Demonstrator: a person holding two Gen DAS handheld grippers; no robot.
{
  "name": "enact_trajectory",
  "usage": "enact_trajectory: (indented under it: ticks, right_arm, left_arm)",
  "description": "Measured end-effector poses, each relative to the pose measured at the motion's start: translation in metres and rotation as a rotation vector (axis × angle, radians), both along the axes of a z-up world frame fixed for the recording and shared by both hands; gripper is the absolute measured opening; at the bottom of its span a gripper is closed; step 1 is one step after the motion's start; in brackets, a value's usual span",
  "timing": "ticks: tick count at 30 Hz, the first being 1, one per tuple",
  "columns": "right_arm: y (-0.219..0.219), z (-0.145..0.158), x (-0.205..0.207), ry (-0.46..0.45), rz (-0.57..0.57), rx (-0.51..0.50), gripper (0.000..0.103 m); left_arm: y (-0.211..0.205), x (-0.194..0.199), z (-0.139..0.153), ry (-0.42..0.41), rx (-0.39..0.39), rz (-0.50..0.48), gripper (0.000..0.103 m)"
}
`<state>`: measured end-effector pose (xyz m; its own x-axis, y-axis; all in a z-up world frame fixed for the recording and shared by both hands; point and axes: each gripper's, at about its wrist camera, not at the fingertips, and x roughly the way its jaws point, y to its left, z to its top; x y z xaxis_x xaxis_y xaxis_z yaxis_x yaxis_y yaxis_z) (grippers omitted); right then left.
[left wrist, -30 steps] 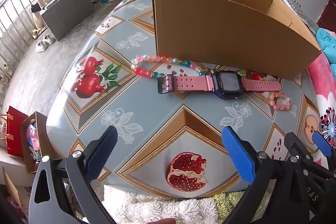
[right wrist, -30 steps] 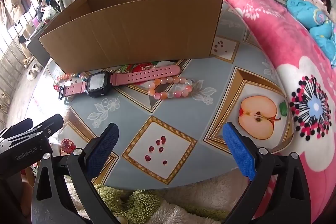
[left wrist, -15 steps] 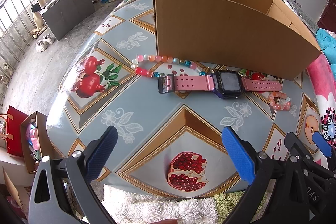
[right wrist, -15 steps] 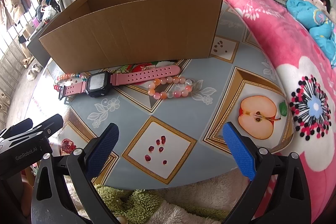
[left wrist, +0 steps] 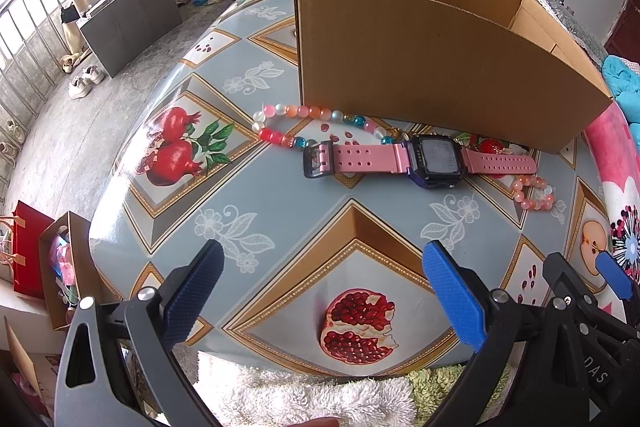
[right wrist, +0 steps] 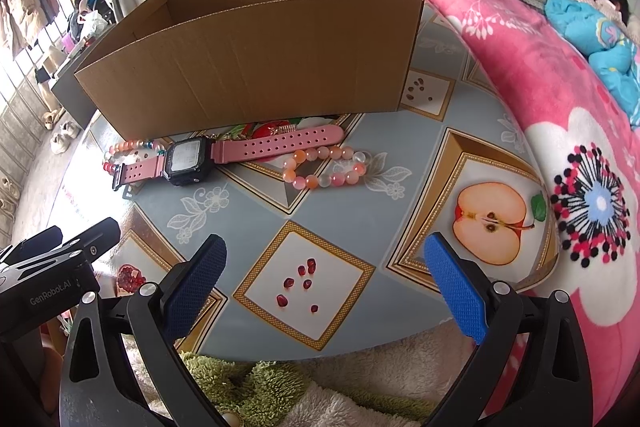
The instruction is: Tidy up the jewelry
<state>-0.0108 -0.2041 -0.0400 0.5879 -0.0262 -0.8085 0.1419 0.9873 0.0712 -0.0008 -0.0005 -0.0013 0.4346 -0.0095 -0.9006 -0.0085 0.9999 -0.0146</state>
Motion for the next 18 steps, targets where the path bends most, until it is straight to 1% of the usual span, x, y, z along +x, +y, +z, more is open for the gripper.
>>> enact_trajectory:
  ticks: [18]
  right_arm:
    - [0.0014, 0.0025, 0.0031, -0.005, -0.002, 0.0, 0.095]
  left_arm:
    - [0.0021, -0.0014, 0.0008, -0.002, 0.0, 0.0, 0.098]
